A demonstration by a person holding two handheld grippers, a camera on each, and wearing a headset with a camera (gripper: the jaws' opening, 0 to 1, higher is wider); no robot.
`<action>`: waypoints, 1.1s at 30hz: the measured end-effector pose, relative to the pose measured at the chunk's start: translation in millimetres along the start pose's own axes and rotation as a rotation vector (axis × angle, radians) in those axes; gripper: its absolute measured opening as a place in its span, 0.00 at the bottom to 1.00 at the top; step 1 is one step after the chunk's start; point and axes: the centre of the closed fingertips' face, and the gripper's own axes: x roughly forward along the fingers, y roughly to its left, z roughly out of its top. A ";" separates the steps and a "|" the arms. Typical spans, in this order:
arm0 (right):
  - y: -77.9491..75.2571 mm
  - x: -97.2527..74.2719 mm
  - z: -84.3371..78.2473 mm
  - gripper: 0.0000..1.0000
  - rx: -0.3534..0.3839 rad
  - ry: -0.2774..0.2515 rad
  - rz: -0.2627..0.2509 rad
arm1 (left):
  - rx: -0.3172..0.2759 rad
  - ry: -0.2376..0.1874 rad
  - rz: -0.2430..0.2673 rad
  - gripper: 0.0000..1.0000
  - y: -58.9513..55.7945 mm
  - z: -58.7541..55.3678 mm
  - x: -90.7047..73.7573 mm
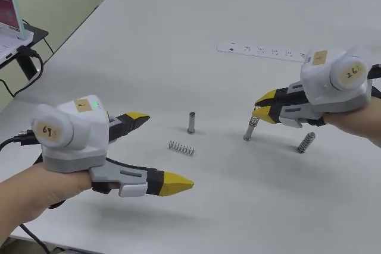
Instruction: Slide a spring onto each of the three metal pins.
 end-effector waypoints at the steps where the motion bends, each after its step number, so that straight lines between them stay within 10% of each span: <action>1: 1.4 1.8 -2.6 0.07 0.003 0.007 0.002 | 0.000 0.000 -0.002 0.98 -0.5 -0.2 0.1; 20: 12.4 23.5 -30.4 0.08 0.036 0.091 0.025 | -0.007 -0.005 0.002 0.97 0.2 1.9 -0.1; 33: 4.8 17.7 -22.0 0.14 0.098 0.041 -0.019 | -0.004 -0.010 0.002 0.97 -1.8 5.3 -1.3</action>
